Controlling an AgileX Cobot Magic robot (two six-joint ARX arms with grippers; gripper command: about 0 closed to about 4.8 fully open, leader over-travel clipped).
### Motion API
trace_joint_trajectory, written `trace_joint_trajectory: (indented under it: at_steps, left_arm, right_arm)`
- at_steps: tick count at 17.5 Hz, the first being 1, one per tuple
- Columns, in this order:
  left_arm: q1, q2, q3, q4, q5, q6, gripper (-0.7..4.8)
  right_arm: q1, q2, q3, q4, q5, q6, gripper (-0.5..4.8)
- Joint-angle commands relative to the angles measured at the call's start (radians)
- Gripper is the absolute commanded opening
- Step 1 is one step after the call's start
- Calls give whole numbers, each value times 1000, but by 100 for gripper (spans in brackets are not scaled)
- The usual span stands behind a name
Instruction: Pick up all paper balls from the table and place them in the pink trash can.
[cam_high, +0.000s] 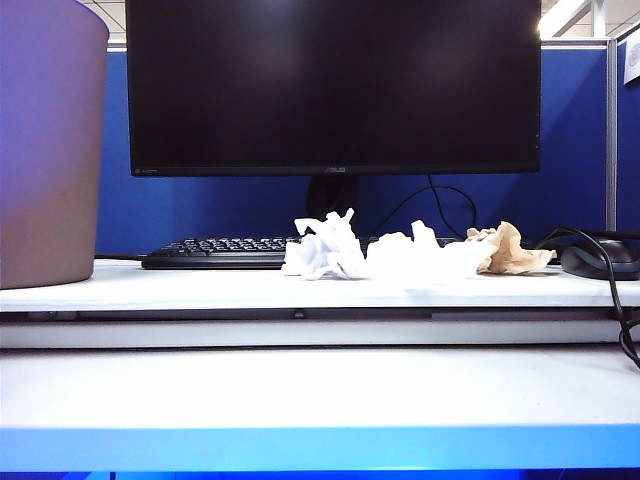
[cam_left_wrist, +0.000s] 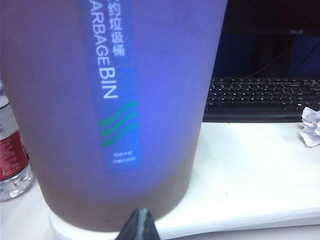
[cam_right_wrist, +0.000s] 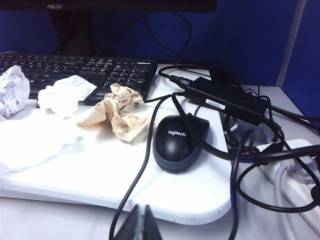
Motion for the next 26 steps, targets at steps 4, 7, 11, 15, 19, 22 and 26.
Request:
trace_joint_trajectory:
  at_steps: [4,7,11,15,19,22,26]
  left_arm:
    - [1,-2,0,19,22,-55,-5]
    - [1,-2,0,63,101,-300,-6]
    - [-8,-2,1,439,512,-678,-6]
    - [-57,-2,83,703,410,-882,-6]
    - [-58,199,409,658,516,-867,-6]
    - [-58,445,676,660,702,-788,-6]
    - [-130,984,1141,516,1058,-774,-6]
  right_arm:
    - [1,-2,-3,19,-175,61,-5]
    - [1,-2,-3,71,-225,117,-5]
    - [1,-2,-3,252,-217,412,-5]
    - [1,-2,-3,354,-214,441,-5]
    - [1,-2,-3,392,-211,516,-5]
    - [1,-2,-3,432,-206,555,-5]
    - [1,-2,-3,468,-206,652,-5]
